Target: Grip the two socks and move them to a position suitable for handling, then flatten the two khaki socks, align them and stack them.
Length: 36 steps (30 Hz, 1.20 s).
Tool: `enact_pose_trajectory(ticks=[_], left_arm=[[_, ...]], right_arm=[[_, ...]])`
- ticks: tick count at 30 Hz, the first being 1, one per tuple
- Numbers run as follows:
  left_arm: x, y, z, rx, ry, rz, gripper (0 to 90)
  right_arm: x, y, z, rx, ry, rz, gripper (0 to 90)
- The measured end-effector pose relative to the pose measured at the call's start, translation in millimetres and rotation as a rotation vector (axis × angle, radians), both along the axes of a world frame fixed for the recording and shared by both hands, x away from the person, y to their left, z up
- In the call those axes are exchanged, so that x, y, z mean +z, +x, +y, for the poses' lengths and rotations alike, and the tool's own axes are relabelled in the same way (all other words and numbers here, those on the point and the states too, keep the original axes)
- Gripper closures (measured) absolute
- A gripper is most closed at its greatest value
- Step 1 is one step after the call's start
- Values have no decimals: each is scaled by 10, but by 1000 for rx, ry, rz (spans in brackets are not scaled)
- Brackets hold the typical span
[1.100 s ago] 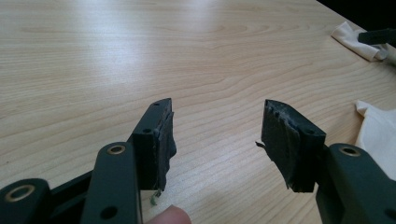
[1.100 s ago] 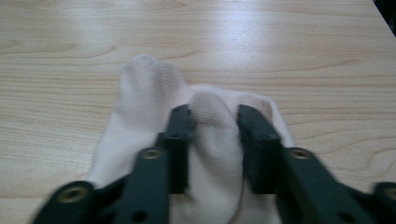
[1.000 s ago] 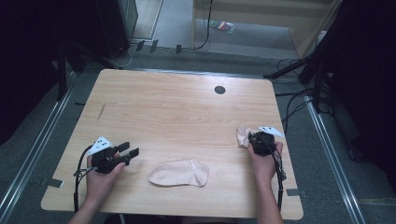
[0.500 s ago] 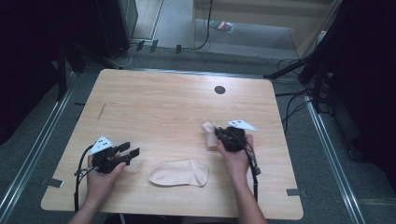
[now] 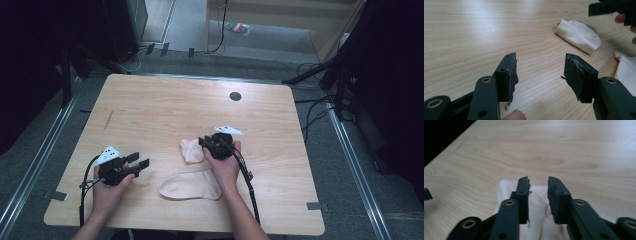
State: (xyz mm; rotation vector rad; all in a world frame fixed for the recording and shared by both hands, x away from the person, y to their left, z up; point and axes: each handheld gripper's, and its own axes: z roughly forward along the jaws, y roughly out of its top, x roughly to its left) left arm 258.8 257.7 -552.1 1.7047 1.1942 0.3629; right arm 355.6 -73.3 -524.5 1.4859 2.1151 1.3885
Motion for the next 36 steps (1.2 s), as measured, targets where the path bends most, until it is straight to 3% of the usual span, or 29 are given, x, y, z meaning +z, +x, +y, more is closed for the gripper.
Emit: enact_pose_trajectory(ticks=[4,8,10,12,14,17,24,27,36], left_arm=[[-2,3,-9,0,0,1,448],[-3,9,-6,-4,1,5,448],[-3,10,-5,-6,3,7,448],[-3,10,-5,-6,1,8,448],[-3,9,-3,-5,0,9,448],[-3,22,-14,-2,0,12,448],[-1,57,-21,5,1,24,443],[-3,54,-14,1,-2,25,443],[-5,54,-13,-9,0,27,443]], right_arm=[[64,42,-1,19,-26,-8,766],[-34,110,94,71,-68,39,661],[-100,122,154,76,-111,43,607],[-150,114,202,88,-156,49,671],[-150,81,233,101,-184,39,820],[-56,38,257,140,-165,12,841],[189,13,406,159,-156,-22,814],[265,-6,522,159,-186,-52,822],[168,18,486,148,-161,-4,839]])
